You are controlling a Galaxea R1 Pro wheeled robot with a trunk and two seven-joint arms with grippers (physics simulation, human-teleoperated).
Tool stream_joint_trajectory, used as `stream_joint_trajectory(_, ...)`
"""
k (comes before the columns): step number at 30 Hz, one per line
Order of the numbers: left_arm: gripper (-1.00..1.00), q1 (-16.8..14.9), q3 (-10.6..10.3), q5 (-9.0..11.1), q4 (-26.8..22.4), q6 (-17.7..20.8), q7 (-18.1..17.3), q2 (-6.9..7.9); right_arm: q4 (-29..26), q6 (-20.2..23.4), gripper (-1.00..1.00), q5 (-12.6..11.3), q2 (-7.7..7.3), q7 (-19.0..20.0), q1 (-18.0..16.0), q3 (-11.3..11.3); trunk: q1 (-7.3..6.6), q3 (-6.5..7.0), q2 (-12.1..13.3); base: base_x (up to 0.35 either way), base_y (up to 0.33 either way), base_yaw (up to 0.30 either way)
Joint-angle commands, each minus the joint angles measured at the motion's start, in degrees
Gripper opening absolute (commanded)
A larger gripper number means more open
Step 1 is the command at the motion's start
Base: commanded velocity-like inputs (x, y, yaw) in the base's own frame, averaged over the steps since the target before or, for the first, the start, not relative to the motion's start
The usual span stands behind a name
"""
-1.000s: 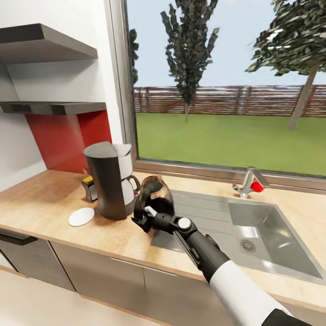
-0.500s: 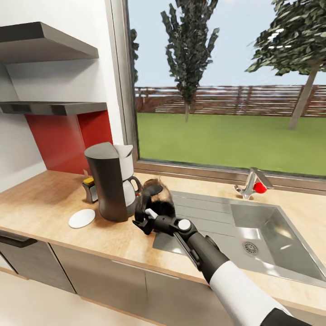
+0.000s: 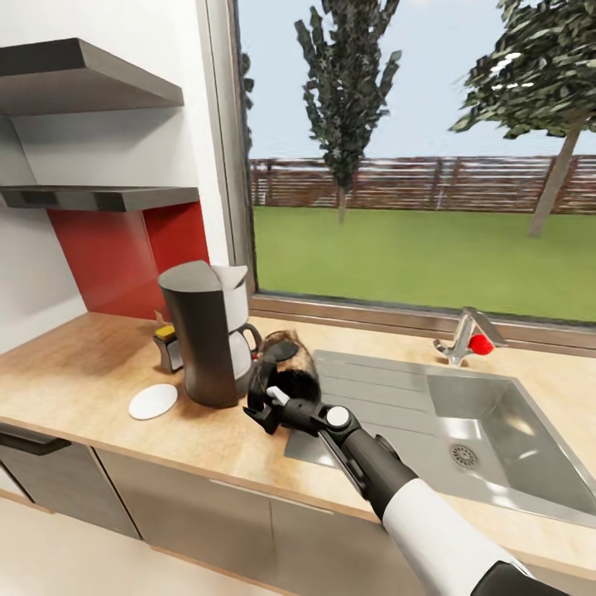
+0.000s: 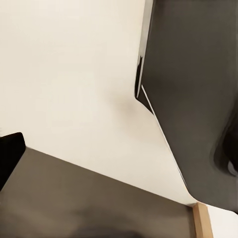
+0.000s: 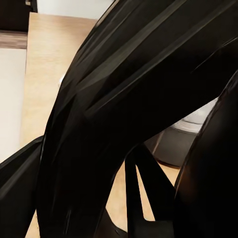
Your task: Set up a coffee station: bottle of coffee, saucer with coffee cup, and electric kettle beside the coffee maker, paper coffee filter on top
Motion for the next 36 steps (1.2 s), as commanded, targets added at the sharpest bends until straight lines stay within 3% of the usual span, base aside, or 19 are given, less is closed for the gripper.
stream_joint_trajectory(1, 1.0, -0.1, 0.4, -0.6, 0.1, 0.1, 0.2, -0.02, -0.1, 0.0, -1.0, 0.1, 0.02, 0.2, -0.1, -0.1, 0.04, -0.12, -0.1, 0.082, 0.085, 0.0)
stream_joint_trajectory(24, 1.0, -0.1, 0.4, -0.5, 0.2, 0.1, 0.2, 0.02, 1.7, 0.0, -1.0, 0.1, 0.11, 0.2, -0.1, -0.1, 0.04, -0.12, -0.1, 0.005, 0.005, 0.0)
stream_joint_trajectory(25, 1.0, -0.1, 0.4, -0.5, 0.2, 0.1, 0.2, -0.01, 1.7, 0.0, 1.0, 0.1, 0.11, 0.2, -0.1, -0.1, 0.04, -0.12, -0.1, 0.0, 0.0, 0.0)
stream_joint_trajectory(36, 1.0, -0.1, 0.4, -0.5, 0.1, 0.1, 0.2, -0.07, 1.7, -0.1, 1.0, 0.1, 0.11, 0.2, -0.1, -0.1, 0.04, -0.12, -0.1, 0.0, 0.0, 0.0)
